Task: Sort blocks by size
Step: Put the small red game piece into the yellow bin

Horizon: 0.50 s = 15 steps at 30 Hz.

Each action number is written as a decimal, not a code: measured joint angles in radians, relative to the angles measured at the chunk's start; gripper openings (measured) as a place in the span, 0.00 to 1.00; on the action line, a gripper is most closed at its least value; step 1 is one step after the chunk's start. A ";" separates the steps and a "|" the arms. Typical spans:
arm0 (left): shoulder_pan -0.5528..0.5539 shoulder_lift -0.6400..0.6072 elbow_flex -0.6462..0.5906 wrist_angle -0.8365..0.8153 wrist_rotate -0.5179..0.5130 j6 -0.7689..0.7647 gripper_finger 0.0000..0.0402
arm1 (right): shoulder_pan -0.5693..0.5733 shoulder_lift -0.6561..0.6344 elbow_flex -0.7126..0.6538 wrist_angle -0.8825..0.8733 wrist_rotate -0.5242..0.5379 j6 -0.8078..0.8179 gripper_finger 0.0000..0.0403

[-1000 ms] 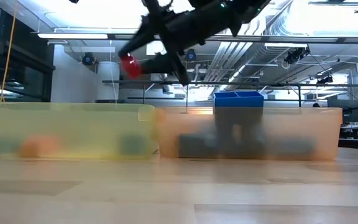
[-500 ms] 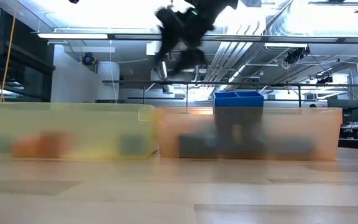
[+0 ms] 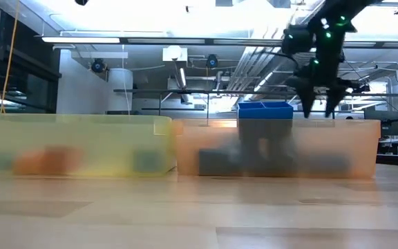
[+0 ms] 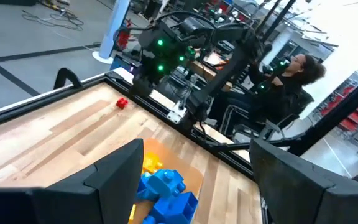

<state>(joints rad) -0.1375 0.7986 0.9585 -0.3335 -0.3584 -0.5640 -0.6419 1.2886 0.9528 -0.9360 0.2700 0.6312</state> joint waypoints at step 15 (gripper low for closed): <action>0.000 0.000 0.000 0.001 -0.024 -0.061 0.70 | -0.371 0.367 0.086 -0.016 -0.118 -0.088 0.71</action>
<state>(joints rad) -0.1375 0.7983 0.9588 -0.3325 -0.3820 -0.6247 -1.0124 1.6552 1.0388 -0.9525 0.1518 0.5431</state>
